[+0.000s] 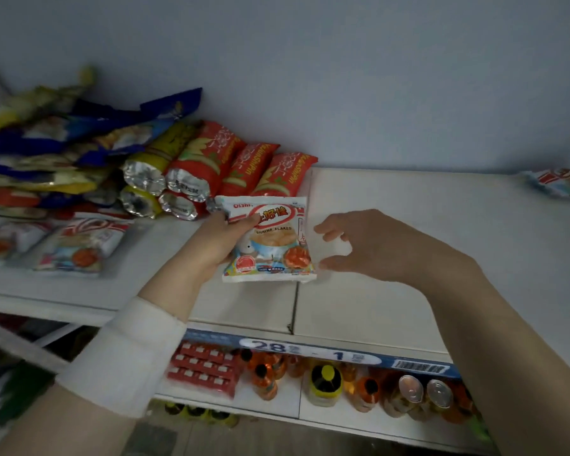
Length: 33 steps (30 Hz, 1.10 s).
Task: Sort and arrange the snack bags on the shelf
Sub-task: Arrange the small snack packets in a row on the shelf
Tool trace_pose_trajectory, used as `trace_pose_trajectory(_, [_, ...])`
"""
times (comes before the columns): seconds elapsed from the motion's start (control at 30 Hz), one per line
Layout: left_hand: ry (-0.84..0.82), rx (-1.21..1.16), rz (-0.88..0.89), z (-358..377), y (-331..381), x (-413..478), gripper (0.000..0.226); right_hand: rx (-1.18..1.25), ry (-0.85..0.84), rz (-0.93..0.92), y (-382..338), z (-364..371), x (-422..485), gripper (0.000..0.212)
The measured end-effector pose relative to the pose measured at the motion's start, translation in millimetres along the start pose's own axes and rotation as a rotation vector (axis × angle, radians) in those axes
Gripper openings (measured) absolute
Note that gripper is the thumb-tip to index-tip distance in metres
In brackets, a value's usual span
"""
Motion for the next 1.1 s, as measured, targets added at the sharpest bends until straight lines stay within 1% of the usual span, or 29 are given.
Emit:
trace_pose_trajectory(0.1, [0.109, 0.178, 0.009, -71, -8, 7, 0.012, -0.15, -0.029, -0.031, -49, 14, 30, 0.059])
trace_pose_trajectory(0.2, [0.126, 0.341, 0.003, -127, -18, 21, 0.036, -0.204, -0.068, -0.013, -92, 34, 64, 0.061])
trace_pose_trajectory(0.27, [0.125, 0.386, 0.017, -151, -21, 28, 0.05, -0.216, -0.087, 0.013, -116, 46, 85, 0.061])
trace_pose_trajectory(0.4, [0.127, 0.454, 0.017, -174, -21, 41, 0.066, -0.245, -0.089, 0.086, -142, 58, 112, 0.061])
trace_pose_trajectory(0.53, [0.105, 0.548, 0.061, -179, -18, 49, 0.063, -0.271, -0.07, 0.16, -146, 57, 123, 0.061])
trace_pose_trajectory(0.73, [0.192, 0.739, 0.187, -180, -11, 48, 0.056, -0.242, -0.064, 0.211, -140, 61, 124, 0.062])
trace_pose_trajectory(0.87, [0.301, 1.116, 0.337, -171, 10, 34, 0.047, -0.216, -0.051, 0.263, -121, 57, 113, 0.064])
trace_pose_trajectory(0.9, [0.304, 1.194, 0.377, -165, 16, 28, 0.045, -0.209, -0.047, 0.28, -114, 56, 109, 0.064])
trace_pose_trajectory(0.97, [0.243, 1.272, 0.455, -144, 26, 15, 0.042, -0.208, -0.038, 0.316, -98, 51, 97, 0.064])
trace_pose_trajectory(1.1, [0.041, 1.374, 0.561, -77, 40, -7, 0.046, -0.226, -0.005, 0.388, -58, 36, 64, 0.063])
Point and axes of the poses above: each hand's wrist, its own x-axis towards the middle knuckle, its own z-axis out of the palm, y = z × x, the point moved 9 cm from there along x, towards the middle knuckle, and after that the axes turned 4 degrees about -z, right-handed, at the moved point
